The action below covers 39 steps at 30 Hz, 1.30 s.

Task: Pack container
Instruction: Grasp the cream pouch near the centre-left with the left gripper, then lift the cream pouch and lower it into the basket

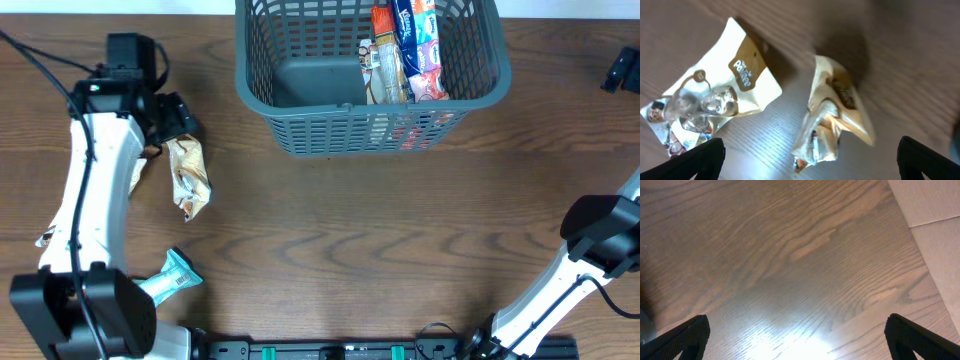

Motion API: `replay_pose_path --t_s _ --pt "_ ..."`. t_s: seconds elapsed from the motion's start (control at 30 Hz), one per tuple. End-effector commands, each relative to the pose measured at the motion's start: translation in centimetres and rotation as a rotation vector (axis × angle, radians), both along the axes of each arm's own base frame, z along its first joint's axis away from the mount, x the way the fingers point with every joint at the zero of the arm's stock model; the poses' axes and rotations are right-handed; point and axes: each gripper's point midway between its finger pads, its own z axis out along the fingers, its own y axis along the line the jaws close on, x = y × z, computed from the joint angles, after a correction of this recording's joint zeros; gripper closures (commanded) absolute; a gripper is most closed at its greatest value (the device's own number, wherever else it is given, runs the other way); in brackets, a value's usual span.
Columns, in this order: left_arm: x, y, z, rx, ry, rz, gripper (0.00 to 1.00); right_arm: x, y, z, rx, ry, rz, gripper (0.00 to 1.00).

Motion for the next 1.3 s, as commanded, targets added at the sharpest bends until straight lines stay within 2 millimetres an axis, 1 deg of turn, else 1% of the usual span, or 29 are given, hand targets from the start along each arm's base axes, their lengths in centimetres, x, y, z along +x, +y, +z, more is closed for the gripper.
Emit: replay_pose_path --t_s 0.0,0.1,0.2,0.3,0.43,0.53,0.8,1.27 --pt "0.0 -0.6 -1.9 -0.045 0.055 -0.03 0.01 -0.3 -0.1 0.2 0.003 -0.007 -0.019 0.01" --pt "0.0 -1.3 -3.2 -0.062 0.093 -0.053 0.01 -0.3 -0.1 0.2 0.003 -0.007 -0.019 0.01" --pt "0.1 -2.3 -4.3 -0.074 0.13 -0.123 0.01 -0.3 -0.1 0.2 0.003 -0.007 -0.019 0.01" --pt "0.2 -2.7 -5.0 -0.068 0.154 -0.159 0.01 -0.3 -0.1 0.2 0.003 -0.007 -0.019 0.01" --pt "0.1 -2.7 -5.6 -0.069 0.172 -0.163 0.01 -0.3 -0.1 0.2 0.003 -0.007 -0.019 0.01" --pt "-0.4 -3.4 -6.4 -0.102 0.197 -0.205 0.01 -0.3 -0.1 0.2 0.003 -0.007 -0.019 0.01" --pt "-2.6 -3.6 -10.3 -0.115 0.262 -0.202 0.01 -0.3 -0.1 0.2 0.003 -0.007 -0.019 0.01" --pt "-3.4 -3.6 -14.8 -0.11 0.224 -0.204 0.01 -0.3 -0.1 0.2 0.003 -0.007 -0.019 0.01"
